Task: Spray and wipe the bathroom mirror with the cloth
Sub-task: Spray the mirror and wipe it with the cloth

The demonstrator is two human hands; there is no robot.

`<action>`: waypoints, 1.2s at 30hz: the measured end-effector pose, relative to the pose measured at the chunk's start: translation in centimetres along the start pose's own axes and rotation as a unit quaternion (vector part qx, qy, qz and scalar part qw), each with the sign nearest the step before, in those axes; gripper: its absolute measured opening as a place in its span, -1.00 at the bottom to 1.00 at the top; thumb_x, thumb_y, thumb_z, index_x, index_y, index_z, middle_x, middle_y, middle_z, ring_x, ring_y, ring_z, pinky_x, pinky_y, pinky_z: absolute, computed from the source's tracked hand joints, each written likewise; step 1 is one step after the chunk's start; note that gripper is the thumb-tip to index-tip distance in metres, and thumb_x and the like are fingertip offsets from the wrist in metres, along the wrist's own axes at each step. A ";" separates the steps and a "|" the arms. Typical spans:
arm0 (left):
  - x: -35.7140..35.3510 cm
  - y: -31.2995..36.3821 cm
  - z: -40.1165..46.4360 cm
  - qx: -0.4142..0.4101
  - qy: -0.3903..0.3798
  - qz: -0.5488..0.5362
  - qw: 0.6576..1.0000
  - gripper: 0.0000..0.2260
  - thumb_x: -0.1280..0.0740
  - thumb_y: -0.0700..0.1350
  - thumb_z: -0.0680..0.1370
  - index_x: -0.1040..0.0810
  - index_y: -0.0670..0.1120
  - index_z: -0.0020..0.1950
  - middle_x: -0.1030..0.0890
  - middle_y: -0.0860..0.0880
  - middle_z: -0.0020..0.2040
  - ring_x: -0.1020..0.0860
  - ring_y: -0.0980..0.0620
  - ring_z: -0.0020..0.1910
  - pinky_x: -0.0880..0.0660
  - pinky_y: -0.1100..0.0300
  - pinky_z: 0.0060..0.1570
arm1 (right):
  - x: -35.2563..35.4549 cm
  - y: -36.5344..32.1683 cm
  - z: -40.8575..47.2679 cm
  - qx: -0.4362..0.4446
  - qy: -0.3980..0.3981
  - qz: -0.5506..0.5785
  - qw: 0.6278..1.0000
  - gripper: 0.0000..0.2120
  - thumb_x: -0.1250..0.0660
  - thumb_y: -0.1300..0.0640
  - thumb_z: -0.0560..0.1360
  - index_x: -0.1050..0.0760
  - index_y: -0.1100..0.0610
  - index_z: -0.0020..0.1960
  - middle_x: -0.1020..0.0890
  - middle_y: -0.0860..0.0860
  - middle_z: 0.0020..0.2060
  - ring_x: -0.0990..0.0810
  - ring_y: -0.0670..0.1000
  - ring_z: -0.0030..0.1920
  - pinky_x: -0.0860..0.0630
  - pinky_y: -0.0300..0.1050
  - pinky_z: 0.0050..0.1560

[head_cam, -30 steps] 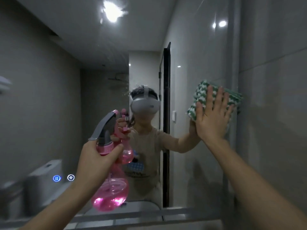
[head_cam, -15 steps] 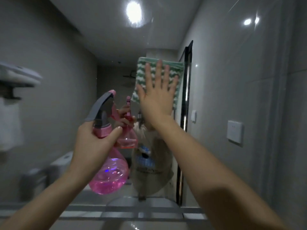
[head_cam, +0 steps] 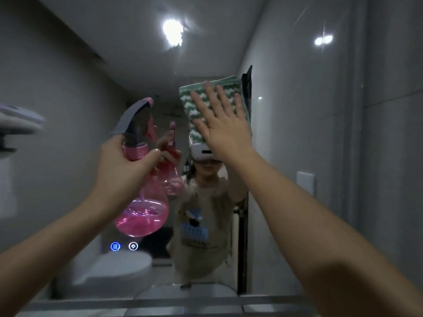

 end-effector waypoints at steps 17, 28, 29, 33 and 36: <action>-16.0 4.1 -1.2 -0.026 -0.081 -0.086 0.993 -0.76 -0.35 -0.25 0.46 -0.49 -0.18 0.12 -0.61 -0.25 -0.06 -0.63 -0.11 -0.19 -0.57 0.33 -0.30 | -0.9 22.3 -9.8 -0.219 0.073 0.059 0.971 -0.46 0.15 -0.14 0.59 0.03 -0.04 0.55 0.03 0.04 0.55 0.08 0.06 0.54 0.14 0.09 0.49; -17.0 2.6 -4.1 0.027 -0.108 -0.096 0.989 -0.84 -0.36 -0.26 0.45 -0.49 -0.18 0.01 -0.56 -0.09 -0.20 -0.56 0.13 -0.34 -0.48 0.46 -0.40 | -4.3 16.4 -21.2 -0.288 0.021 0.073 0.955 -0.46 0.20 -0.17 0.59 0.19 -0.05 0.52 0.17 -0.01 0.52 0.20 -0.04 0.51 0.22 0.04 0.48; -17.1 2.6 -4.5 0.026 -0.112 -0.093 0.989 -0.86 -0.36 -0.27 0.45 -0.49 -0.20 -0.01 -0.56 -0.10 -0.21 -0.56 0.14 -0.36 -0.47 0.47 -0.41 | -4.5 16.1 -21.6 -0.290 0.014 0.072 0.954 -0.45 0.21 -0.18 0.59 0.21 -0.05 0.52 0.20 -0.02 0.50 0.24 -0.06 0.49 0.26 0.02 0.47; -16.9 2.5 -5.3 0.027 -0.127 -0.076 0.989 -0.87 -0.36 -0.28 0.44 -0.50 -0.24 -0.03 -0.60 -0.17 -0.21 -0.58 0.02 -0.33 -0.52 0.36 -0.38 | -4.5 15.9 -21.6 -0.296 0.007 0.071 0.953 -0.43 0.22 -0.20 0.57 0.24 -0.06 0.52 0.25 -0.03 0.49 0.29 -0.07 0.48 0.28 0.03 0.46; -16.7 2.7 -4.8 0.016 -0.138 -0.051 0.989 -0.91 -0.36 -0.24 0.44 -0.51 -0.14 -0.09 -0.60 -0.10 -0.25 -0.58 0.11 -0.37 -0.54 0.29 -0.33 | -4.1 15.9 -20.4 -0.294 0.007 0.067 0.953 -0.42 0.23 -0.22 0.56 0.21 -0.05 0.52 0.21 -0.02 0.51 0.23 -0.01 0.51 0.25 0.08 0.47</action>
Point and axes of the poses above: each hand's wrist, its own z-axis towards the middle knuckle, its own x-axis out of the back of the hand, y = z × x, the point moved 2 cm from there along z, towards the middle knuckle
